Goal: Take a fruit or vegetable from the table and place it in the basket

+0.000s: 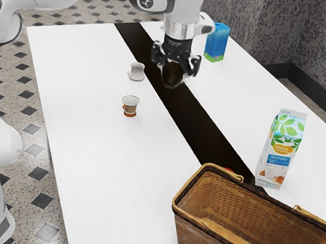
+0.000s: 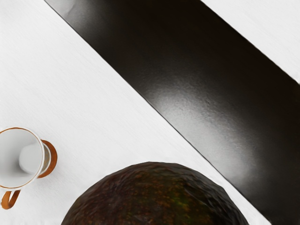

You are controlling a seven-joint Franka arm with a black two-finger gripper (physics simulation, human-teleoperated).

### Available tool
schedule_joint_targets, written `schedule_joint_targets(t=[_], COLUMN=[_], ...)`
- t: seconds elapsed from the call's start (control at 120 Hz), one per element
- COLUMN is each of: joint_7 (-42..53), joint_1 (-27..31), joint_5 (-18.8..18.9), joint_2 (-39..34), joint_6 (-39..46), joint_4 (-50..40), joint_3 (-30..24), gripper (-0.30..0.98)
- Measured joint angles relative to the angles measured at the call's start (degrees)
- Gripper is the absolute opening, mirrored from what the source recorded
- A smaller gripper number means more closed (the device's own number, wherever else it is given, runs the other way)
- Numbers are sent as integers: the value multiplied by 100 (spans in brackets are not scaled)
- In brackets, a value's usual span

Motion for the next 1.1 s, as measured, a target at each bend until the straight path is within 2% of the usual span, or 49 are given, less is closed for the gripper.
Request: schedule_joint_targets(t=[0.117,0.267,0.342,0.558,0.808,0.95,1.1], joint_7=[-26,-158,-258,-672,-1063,-1284,-1551], joint_1=[305,320,186,-670,-931,-1433,-1930], joint_5=[-329,-557,-606,-603,-187,173,320], joint_2=[365,531,535,497,480,471,367], joint_6=[-190,-432,-520,-770,-850,-882,-969], joint_4=[1,-39,-120,-271,-179,-167,-198], joint_3=[-665,-1322,-1425,-1466,-1997,-2265,-2272], gripper=[30,30,30,30,30,30,29])
